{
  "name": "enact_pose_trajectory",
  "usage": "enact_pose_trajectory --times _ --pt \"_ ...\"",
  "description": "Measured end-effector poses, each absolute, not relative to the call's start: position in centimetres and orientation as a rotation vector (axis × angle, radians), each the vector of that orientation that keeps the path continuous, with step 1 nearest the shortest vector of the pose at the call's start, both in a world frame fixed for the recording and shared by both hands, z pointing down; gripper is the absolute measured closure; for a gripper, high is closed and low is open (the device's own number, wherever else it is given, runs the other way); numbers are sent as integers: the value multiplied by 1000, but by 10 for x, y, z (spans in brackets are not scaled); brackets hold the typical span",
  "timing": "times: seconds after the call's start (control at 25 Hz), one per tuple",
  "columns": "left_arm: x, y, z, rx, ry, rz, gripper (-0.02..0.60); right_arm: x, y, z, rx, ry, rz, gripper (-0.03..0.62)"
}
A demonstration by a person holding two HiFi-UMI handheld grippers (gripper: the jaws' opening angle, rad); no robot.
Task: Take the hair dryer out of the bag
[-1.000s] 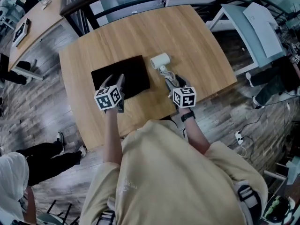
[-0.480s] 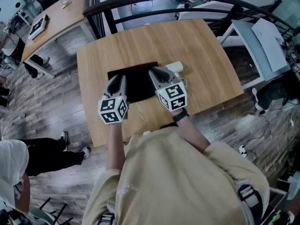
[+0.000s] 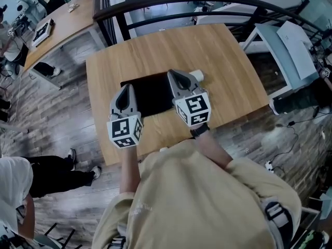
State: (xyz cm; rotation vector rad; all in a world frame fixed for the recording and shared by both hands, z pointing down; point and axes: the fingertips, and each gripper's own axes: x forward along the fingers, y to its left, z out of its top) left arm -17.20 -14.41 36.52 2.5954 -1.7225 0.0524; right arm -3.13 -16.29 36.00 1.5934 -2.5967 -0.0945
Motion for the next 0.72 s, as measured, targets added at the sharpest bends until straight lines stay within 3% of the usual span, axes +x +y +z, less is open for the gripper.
enact_pose_trajectory --times 0.72 --pt "-147 -157 378 2661 -1590 100 568 -29 -165 380 1573 -2535 -22 579"
